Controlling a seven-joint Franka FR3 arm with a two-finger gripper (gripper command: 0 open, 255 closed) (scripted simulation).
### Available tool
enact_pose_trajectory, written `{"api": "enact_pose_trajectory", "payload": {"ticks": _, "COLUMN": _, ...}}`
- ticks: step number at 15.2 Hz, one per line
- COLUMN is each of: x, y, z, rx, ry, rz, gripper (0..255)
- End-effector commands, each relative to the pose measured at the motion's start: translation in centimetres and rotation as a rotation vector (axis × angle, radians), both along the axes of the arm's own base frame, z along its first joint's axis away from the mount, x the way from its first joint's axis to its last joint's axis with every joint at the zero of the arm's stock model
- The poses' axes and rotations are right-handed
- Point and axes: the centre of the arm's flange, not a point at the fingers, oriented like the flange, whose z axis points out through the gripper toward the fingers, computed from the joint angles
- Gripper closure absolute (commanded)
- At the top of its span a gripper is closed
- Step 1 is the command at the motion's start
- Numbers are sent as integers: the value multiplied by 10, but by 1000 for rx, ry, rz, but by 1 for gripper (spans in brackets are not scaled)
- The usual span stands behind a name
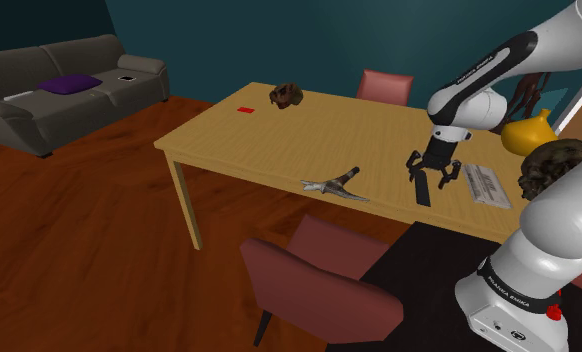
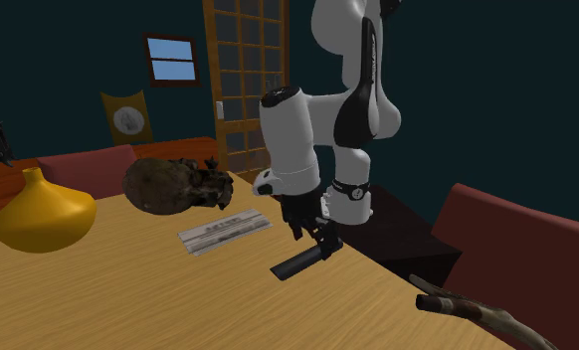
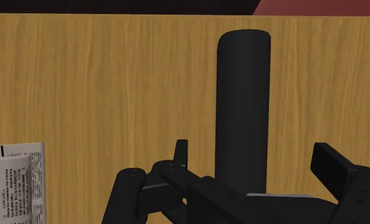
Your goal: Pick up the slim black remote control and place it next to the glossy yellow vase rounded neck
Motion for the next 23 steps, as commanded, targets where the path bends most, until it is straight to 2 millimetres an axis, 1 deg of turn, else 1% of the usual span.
{"api": "enact_pose_trajectory", "payload": {"ticks": 1, "x": -1, "y": 2, "z": -9, "rx": -1, "ry": 0, "rz": -1, "gripper": 0}}
{"api": "enact_pose_trajectory", "payload": {"ticks": 3, "x": -2, "y": 4, "z": -18, "rx": -1, "ry": 0, "rz": -1, "gripper": 0}}
{"api": "enact_pose_trajectory", "payload": {"ticks": 10, "x": -2, "y": 4, "z": -17, "rx": -1, "ry": 0, "rz": -1, "gripper": 0}}
{"api": "enact_pose_trajectory", "payload": {"ticks": 11, "x": -2, "y": 4, "z": -17, "rx": -1, "ry": 0, "rz": -1, "gripper": 255}}
{"api": "enact_pose_trajectory", "payload": {"ticks": 20, "x": -2, "y": 4, "z": -18, "rx": -1, "ry": 0, "rz": -1, "gripper": 255}}
{"api": "enact_pose_trajectory", "payload": {"ticks": 23, "x": -2, "y": 4, "z": -2, "rx": -1, "ry": 0, "rz": -1, "gripper": 255}}
